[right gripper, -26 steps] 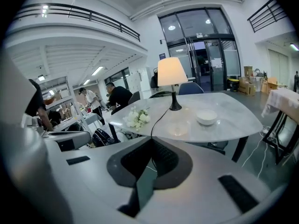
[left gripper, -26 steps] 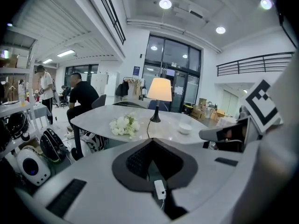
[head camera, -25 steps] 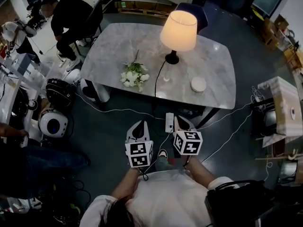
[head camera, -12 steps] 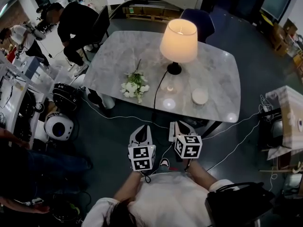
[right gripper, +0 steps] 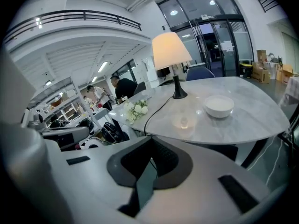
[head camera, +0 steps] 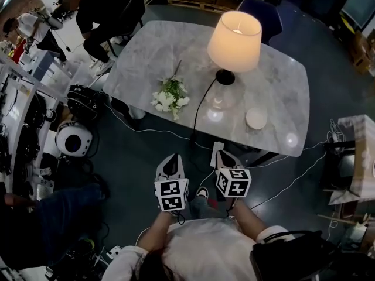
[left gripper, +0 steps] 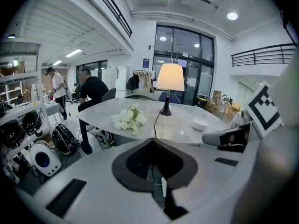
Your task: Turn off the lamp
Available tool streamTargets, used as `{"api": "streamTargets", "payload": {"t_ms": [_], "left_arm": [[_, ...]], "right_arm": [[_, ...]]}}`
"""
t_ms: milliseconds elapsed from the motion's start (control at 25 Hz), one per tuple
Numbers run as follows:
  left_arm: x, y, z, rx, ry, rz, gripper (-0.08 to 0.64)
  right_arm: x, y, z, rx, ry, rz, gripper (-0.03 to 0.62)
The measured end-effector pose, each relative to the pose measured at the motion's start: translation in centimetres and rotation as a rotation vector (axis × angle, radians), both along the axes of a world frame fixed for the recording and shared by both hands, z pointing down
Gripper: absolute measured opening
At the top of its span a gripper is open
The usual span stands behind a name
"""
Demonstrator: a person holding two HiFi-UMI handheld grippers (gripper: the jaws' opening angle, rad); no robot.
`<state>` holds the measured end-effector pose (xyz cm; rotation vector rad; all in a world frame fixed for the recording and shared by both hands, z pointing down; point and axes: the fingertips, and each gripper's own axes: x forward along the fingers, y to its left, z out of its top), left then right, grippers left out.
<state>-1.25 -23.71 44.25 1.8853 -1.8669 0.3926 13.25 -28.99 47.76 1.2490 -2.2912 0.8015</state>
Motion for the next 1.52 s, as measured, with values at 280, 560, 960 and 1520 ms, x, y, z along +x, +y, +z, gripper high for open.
{"api": "streamTargets", "payload": {"t_ms": [280, 560, 960, 1520], "left_arm": [[-0.8, -2.1, 1.2, -0.019, 0.024, 0.032, -0.005], [-1.6, -2.7, 3.0, -0.055, 0.059, 0.033, -0.005], [-2.3, -1.7, 8.0, -0.122, 0.095, 0.032, -0.005], [-1.4, -0.5, 20.5, -0.2, 0.142, 0.002, -0.005]], "right_arm": [[-2.1, -0.7, 0.9, -0.038, 0.018, -0.006, -0.002], [-3.6, -1.1, 1.7, -0.039, 0.048, -0.039, -0.002], [-4.7, -1.1, 6.3, -0.089, 0.06, -0.04, -0.002], [-3.8, -0.8, 16.9, -0.143, 0.044, 0.022, -0.002]]}}
